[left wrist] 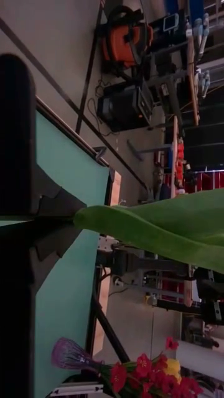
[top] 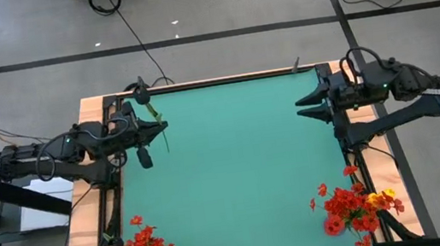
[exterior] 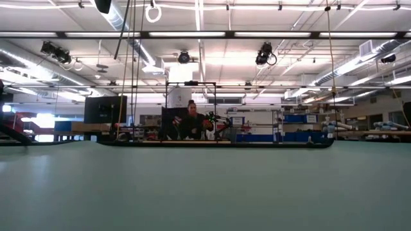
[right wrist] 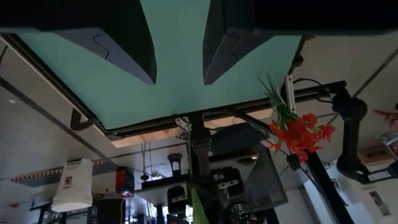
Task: Sort flowers into vase by color
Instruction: Put the black tulip into the transparent vase
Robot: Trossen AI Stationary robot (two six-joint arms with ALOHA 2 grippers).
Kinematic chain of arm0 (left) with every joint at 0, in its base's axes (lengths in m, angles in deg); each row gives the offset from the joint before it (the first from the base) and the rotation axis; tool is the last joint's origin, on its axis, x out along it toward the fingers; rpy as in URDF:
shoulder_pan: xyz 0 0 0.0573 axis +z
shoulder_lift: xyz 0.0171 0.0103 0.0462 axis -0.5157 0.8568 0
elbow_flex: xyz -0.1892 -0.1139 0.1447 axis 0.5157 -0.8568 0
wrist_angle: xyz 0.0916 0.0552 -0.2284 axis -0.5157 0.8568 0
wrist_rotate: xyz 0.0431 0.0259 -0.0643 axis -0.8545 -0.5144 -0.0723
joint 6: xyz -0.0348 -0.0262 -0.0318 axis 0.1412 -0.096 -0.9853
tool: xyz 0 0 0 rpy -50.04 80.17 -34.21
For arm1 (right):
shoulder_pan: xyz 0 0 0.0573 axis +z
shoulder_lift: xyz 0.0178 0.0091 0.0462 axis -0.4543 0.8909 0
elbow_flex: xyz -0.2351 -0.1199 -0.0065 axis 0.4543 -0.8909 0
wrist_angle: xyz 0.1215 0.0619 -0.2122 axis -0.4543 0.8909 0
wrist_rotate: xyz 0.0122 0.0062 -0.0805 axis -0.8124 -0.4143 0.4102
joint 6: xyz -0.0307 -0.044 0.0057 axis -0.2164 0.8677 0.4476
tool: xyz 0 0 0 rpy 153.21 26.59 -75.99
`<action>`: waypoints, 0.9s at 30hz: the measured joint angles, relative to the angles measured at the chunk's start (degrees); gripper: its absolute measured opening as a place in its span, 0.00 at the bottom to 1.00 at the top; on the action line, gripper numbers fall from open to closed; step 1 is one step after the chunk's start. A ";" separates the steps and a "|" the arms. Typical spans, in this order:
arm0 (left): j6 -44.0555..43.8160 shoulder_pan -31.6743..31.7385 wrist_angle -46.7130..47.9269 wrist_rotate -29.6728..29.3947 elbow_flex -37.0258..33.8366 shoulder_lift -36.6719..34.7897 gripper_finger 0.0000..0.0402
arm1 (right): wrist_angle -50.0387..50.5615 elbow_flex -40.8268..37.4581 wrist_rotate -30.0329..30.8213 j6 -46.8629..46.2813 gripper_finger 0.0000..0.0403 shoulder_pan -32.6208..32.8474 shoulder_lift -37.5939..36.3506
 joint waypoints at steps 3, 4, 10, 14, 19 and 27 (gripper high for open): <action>-0.18 0.00 0.00 0.00 0.00 0.00 0.01 | 0.02 0.00 -0.02 -0.13 0.35 -0.01 0.21; -0.31 0.00 0.00 0.00 0.00 0.00 0.01 | 0.04 0.00 -0.02 -0.13 0.35 -0.01 0.23; -0.80 -0.38 -0.09 1.21 0.00 -0.21 0.01 | 0.04 0.00 -0.02 -0.04 0.35 0.01 0.39; -0.99 -0.79 0.00 6.20 0.00 -0.29 0.01 | 0.02 0.00 -0.02 -0.01 0.35 0.01 0.39; -0.66 -0.79 -0.10 8.70 0.00 -1.19 0.01 | 0.04 0.00 -0.04 0.00 0.35 0.01 0.50; -2.64 -0.70 -0.11 12.12 0.00 -3.15 0.01 | 0.02 0.00 -0.04 0.00 0.35 0.01 0.61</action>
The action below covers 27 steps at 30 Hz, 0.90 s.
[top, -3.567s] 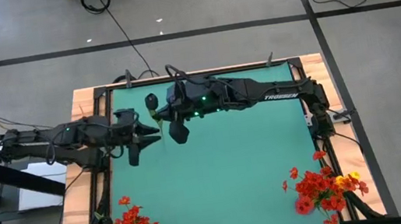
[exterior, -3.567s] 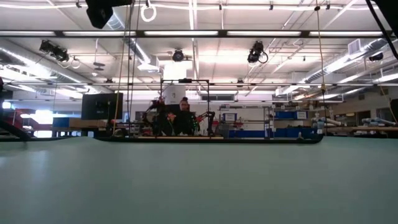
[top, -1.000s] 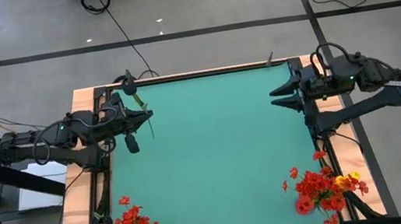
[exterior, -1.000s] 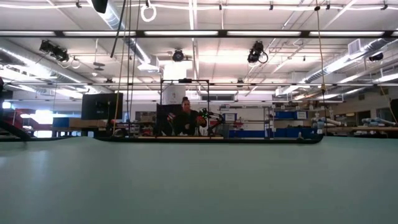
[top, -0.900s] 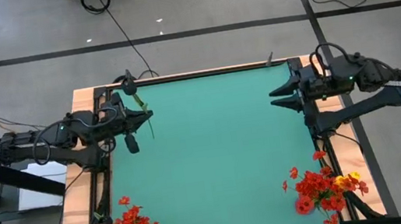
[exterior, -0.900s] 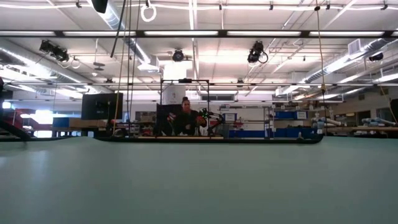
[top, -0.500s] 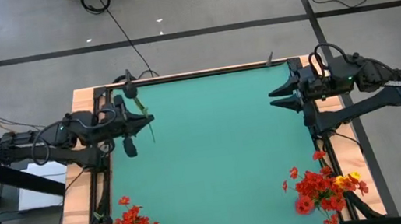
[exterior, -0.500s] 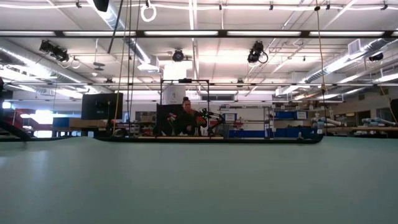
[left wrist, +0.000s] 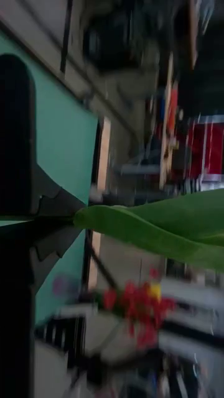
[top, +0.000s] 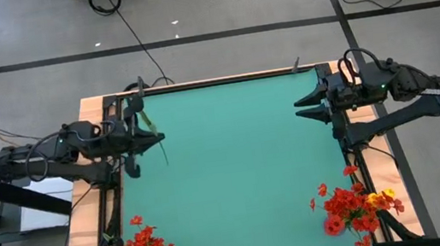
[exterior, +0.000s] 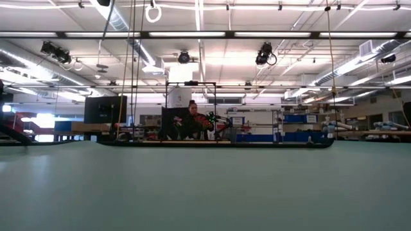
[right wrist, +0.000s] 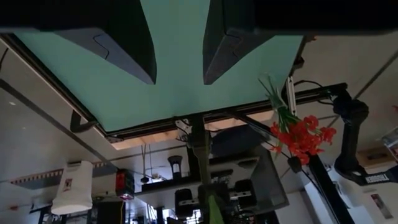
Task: Sort flowers into vase by color
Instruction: Put the black tulip into the transparent vase
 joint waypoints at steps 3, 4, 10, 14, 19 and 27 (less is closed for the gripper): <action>-1.99 -0.02 1.12 5.79 0.00 -1.34 0.01 | -0.04 0.00 0.00 0.00 0.35 -0.02 0.00; -2.52 -0.07 1.63 7.04 0.00 -1.90 0.01 | -0.04 0.00 0.00 0.00 0.35 -0.02 0.00; -2.14 0.00 6.51 12.29 0.00 -6.36 0.01 | -0.26 0.00 0.00 0.00 0.35 -0.01 0.00; -3.26 0.00 9.53 18.92 0.00 -10.52 0.01 | -0.26 0.00 0.00 0.01 0.35 -0.01 0.00; -0.26 0.00 18.30 32.43 0.00 -17.78 0.01 | -0.29 0.00 0.00 0.00 0.35 -0.02 0.00; 4.43 0.00 24.39 46.51 -0.25 -32.71 0.01 | -0.37 0.00 0.00 0.01 0.35 0.00 0.00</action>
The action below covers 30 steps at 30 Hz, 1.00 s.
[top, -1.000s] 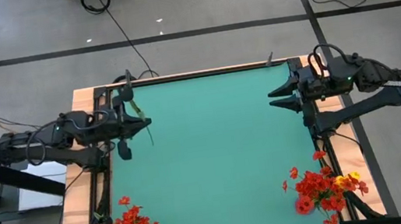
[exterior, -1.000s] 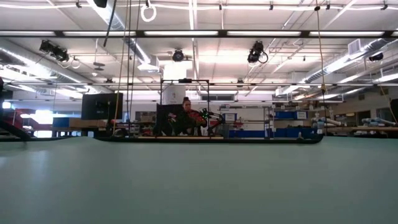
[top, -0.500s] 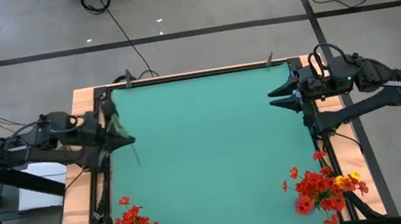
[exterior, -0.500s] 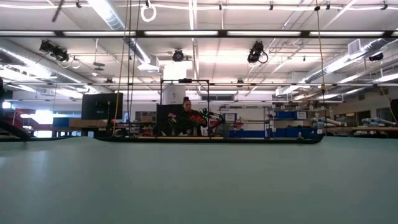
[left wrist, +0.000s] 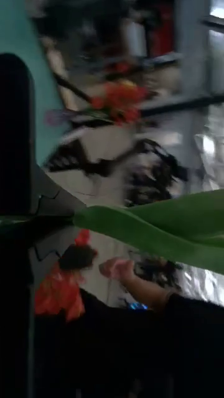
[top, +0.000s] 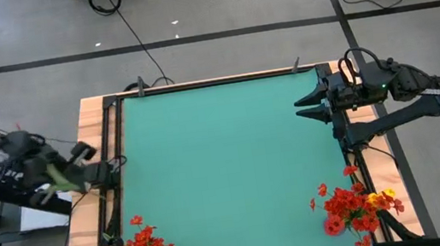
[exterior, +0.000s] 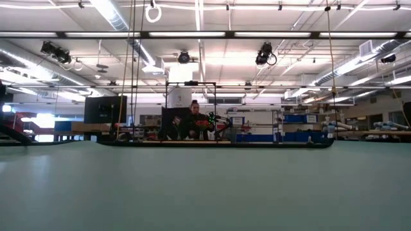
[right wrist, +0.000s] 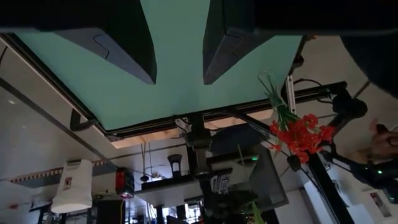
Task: Sort flowers into vase by color
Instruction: Put the black tulip into the transparent vase
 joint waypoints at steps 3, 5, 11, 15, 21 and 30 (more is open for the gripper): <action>-1.82 -0.09 -4.54 2.70 -4.02 -3.96 0.01 | 0.04 0.00 0.00 -0.01 0.35 -0.02 0.00; -5.74 -0.05 -7.83 6.80 -7.18 -3.52 0.01 | -0.04 0.00 0.00 0.01 0.35 -0.02 0.02; -14.63 -0.17 -35.38 10.79 -19.23 -2.35 0.01 | -0.57 0.02 -0.13 0.01 0.35 0.00 0.57; -23.33 -0.43 -54.46 10.90 -25.62 -1.95 0.01 | -0.86 0.02 -0.11 0.01 0.35 -0.01 1.19; -29.92 -2.46 -69.69 9.34 -34.55 -1.84 0.01 | -0.89 0.02 0.02 0.01 0.35 0.00 2.04; -28.94 -3.92 -70.35 6.13 -37.67 -1.38 0.01 | -0.92 0.02 0.02 0.01 0.35 0.00 3.47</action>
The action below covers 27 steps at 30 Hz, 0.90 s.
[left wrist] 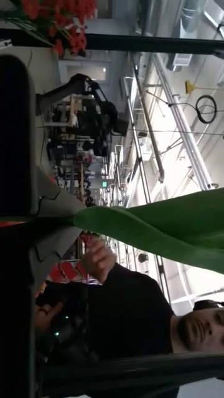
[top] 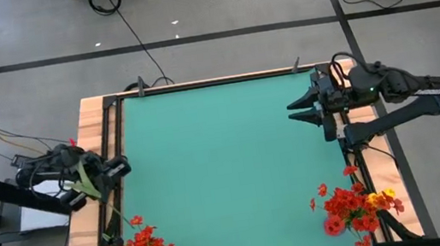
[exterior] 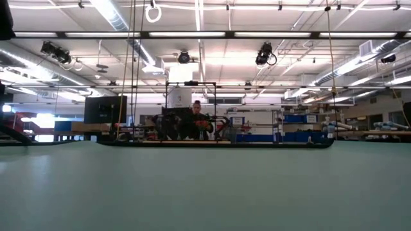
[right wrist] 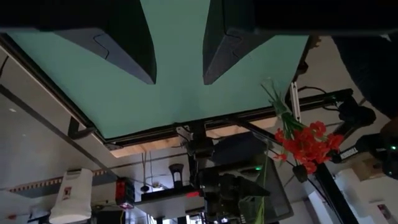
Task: Sort flowers into vase by color
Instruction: Put the black tulip into the transparent vase
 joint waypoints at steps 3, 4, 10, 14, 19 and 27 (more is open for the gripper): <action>0.44 0.01 0.35 -0.02 0.00 0.44 0.01 | -0.02 0.00 -0.02 0.00 0.35 0.00 0.44; 0.88 0.01 0.42 -0.04 0.00 0.93 0.01 | 0.02 0.00 -0.02 0.00 0.35 0.00 0.51; 1.55 0.01 0.08 0.03 0.00 4.41 0.01 | 0.01 0.00 -0.02 -0.01 0.35 -0.01 1.25; 3.46 0.01 0.03 0.17 0.00 5.31 0.01 | 0.00 0.00 -0.02 0.00 0.35 0.00 1.87; 3.53 0.03 0.17 0.65 0.00 5.72 0.02 | -0.01 0.00 -0.02 0.00 0.35 0.00 2.59; 3.61 0.03 0.32 0.98 0.00 5.68 0.03 | 0.05 0.00 -1.01 2.68 0.35 -0.02 3.29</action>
